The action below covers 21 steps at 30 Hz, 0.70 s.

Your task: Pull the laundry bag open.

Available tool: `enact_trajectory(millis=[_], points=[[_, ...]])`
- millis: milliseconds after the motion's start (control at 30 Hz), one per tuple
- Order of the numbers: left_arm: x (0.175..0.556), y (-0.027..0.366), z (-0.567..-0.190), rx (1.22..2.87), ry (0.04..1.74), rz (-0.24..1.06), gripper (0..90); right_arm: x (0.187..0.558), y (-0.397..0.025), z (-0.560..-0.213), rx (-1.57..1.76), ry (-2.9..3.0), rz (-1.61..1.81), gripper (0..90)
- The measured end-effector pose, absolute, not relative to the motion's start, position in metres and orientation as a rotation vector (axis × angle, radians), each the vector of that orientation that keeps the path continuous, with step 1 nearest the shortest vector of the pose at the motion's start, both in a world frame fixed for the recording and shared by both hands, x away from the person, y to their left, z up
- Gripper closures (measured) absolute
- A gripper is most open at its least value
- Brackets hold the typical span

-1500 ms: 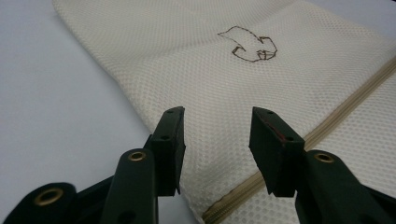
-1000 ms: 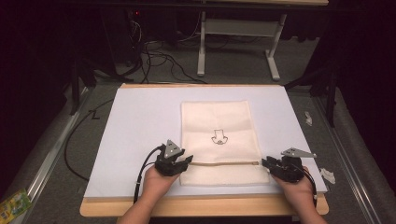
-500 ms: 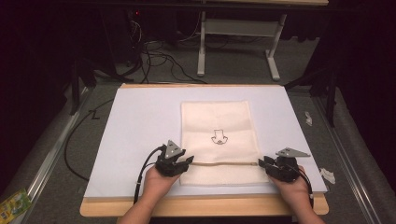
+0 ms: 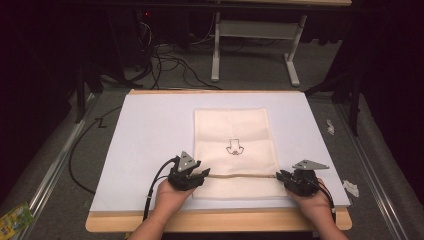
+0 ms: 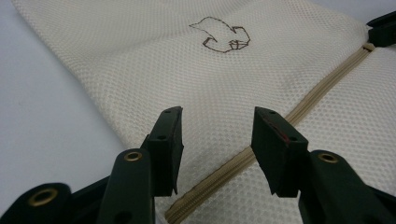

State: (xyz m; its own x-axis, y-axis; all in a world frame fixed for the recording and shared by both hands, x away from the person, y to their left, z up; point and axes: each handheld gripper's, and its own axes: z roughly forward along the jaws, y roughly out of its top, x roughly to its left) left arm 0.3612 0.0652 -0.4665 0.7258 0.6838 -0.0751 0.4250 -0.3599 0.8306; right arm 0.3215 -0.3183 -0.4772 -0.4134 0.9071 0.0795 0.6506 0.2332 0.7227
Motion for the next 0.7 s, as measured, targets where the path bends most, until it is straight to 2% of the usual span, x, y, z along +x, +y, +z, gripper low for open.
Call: enact_trajectory(millis=[100,267,500,600,700], points=[[0.36,0.063,-0.467,1.999,0.83,0.371,54.2,0.322,-0.318,-0.476,1.442,2.171,0.998,82.6],[0.358,0.059,-0.468,1.987,0.816,0.371,55.8,0.32,-0.315,-0.473,1.414,2.18,1.019,84.5],[0.354,0.052,-0.464,1.948,0.831,0.272,56.1,0.313,-0.304,-0.459,1.326,2.169,1.09,84.7],[0.354,0.039,-0.456,1.925,0.84,0.228,48.7,0.311,-0.298,-0.451,1.279,2.183,1.092,84.7],[0.351,0.018,-0.445,1.936,0.773,0.223,46.6,0.309,-0.291,-0.445,1.209,2.199,1.042,84.7]])
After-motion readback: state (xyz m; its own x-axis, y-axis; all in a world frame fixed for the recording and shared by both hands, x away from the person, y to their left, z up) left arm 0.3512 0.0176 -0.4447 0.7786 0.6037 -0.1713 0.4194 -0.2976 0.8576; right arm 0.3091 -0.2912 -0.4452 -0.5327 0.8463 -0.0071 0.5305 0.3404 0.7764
